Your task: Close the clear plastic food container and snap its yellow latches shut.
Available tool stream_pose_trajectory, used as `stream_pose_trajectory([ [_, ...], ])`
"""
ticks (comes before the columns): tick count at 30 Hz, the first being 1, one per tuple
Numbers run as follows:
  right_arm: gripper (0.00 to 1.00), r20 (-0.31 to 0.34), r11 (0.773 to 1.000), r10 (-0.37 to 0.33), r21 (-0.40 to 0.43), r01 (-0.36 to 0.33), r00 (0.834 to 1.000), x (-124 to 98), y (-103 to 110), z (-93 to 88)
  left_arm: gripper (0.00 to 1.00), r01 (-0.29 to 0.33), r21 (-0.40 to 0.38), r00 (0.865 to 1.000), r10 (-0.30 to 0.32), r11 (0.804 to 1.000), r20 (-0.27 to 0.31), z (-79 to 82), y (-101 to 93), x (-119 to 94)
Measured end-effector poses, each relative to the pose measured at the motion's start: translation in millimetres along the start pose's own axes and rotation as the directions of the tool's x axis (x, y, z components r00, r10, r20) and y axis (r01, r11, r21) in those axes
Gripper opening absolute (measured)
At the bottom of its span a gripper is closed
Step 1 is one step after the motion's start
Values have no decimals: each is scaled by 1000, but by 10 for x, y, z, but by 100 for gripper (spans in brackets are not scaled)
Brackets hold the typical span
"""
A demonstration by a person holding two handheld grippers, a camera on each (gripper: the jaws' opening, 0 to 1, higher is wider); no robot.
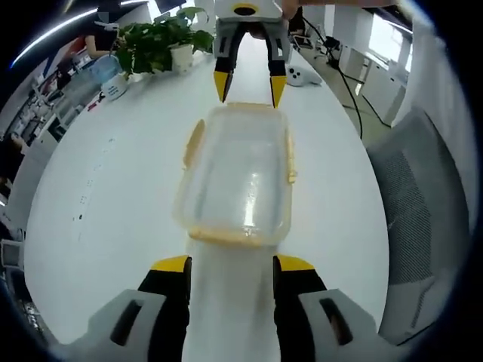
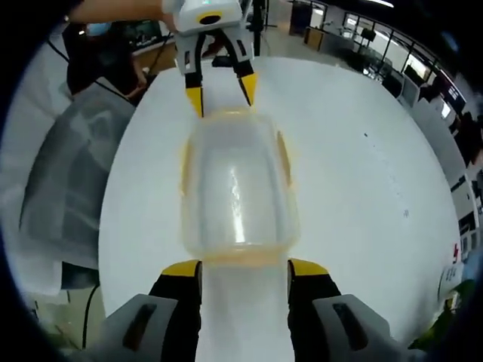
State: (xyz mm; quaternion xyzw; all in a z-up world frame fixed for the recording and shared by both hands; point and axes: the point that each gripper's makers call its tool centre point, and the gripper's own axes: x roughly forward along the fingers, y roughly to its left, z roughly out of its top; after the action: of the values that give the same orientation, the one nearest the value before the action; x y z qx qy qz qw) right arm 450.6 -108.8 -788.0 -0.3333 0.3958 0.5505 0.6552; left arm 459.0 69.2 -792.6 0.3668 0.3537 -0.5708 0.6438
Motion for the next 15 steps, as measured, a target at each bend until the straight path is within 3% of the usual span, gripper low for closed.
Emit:
stream_pose_trajectory([
  [8, 38, 41, 991, -13, 133, 8, 999, -26, 5, 100, 44, -25, -50, 1000, 25, 998, 6, 55, 4, -21],
  [13, 40, 40, 983, -35, 183, 27, 999, -17, -17, 101, 44, -35, -101, 999, 36, 994, 7, 68, 26, -44],
  [15, 40, 90, 966, -40, 258, 16, 995, -30, -16, 177, 44, -41, -119, 999, 41, 992, 1, 74, 39, -68],
])
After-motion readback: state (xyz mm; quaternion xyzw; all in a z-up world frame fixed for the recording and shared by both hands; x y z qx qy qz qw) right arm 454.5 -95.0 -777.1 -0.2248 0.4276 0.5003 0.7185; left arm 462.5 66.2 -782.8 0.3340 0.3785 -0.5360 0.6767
